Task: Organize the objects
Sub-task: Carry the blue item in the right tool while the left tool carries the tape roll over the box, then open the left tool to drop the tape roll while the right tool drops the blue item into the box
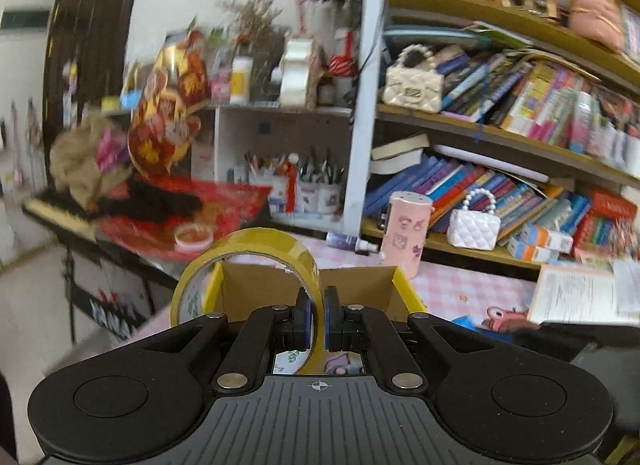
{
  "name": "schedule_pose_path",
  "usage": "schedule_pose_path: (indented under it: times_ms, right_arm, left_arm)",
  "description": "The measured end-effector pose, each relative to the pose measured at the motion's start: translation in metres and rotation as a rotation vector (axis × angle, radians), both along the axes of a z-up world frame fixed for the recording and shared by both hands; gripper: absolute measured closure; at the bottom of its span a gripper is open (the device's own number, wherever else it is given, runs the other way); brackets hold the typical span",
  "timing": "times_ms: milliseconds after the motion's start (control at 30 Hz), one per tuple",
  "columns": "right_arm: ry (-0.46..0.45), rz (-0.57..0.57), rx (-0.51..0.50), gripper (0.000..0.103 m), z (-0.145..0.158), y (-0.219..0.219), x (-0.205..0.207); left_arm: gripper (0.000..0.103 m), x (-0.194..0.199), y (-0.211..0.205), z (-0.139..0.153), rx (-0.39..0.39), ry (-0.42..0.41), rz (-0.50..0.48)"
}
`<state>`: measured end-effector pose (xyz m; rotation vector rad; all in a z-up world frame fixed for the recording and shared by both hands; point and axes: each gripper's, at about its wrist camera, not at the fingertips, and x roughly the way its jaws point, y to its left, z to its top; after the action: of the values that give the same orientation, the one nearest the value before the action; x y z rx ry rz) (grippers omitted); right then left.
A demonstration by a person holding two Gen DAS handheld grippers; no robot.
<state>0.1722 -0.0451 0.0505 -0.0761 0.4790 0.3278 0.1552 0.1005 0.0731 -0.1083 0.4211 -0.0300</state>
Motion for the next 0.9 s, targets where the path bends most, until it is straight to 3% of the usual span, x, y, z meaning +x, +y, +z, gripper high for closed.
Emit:
schedule_pose_path:
  times_ms: [300, 433, 733, 900]
  right_arm:
    - [0.129, 0.195, -0.142, 0.083, -0.041, 0.027, 0.075]
    - [0.202, 0.255, -0.189, 0.082, -0.053, 0.034, 0.092]
    - [0.251, 0.331, -0.233, 0.082, -0.064, 0.040, 0.108]
    - [0.273, 0.326, -0.241, 0.082, -0.066, 0.043, 0.110]
  left_arm:
    - [0.098, 0.070, 0.011, -0.042, -0.110, 0.192, 0.061]
    - [0.098, 0.082, 0.008, -0.059, -0.105, 0.252, 0.079]
    - [0.098, 0.102, 0.005, -0.085, -0.118, 0.350, 0.088]
    - [0.086, 0.104, 0.002, -0.086, -0.083, 0.371, 0.078]
